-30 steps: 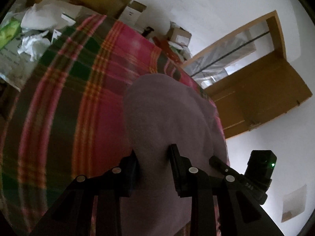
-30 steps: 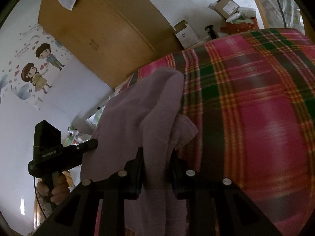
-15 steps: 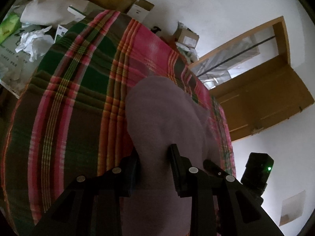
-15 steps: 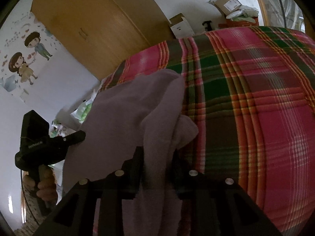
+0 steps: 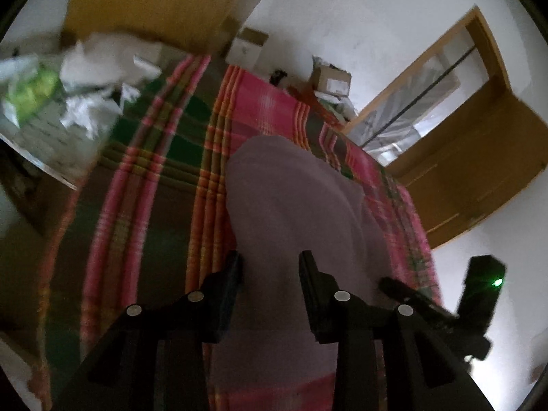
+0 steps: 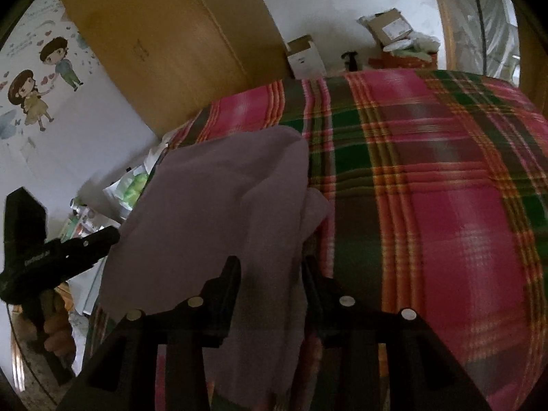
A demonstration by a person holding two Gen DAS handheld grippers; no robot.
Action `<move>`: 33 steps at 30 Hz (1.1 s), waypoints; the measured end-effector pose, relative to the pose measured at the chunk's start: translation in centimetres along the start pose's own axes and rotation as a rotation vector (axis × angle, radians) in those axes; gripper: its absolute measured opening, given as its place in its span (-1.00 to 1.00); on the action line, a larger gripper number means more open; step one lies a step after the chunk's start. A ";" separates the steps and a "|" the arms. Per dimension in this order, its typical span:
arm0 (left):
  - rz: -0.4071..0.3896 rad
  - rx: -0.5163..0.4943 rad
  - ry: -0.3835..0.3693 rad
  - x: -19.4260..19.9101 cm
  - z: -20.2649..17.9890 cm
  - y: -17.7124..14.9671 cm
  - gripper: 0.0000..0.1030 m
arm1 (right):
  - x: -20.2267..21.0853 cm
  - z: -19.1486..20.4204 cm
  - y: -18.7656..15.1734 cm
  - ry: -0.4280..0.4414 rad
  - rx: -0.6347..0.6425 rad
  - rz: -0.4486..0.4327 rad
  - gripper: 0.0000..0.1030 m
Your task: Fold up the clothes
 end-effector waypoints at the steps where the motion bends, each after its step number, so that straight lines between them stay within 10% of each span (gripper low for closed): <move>1: -0.007 -0.019 0.018 0.4 -0.4 -0.4 -0.32 | 0.4 0.0 -0.2 -0.002 -0.003 -0.007 -0.26; 33: -0.003 -0.127 0.382 0.1 0.2 -9.0 -0.31 | 2.9 2.8 -8.1 -0.232 0.199 -0.042 -0.12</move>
Point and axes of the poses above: each gripper's, at about its wrist camera, not at the fingertips, and x roughly against the way its jaws point, z to its left, y to its top, the point moved 9 cm from there along -x, roughly the way its jaws point, and after that the axes turned 3 degrees about z, right-handed, at the moved point
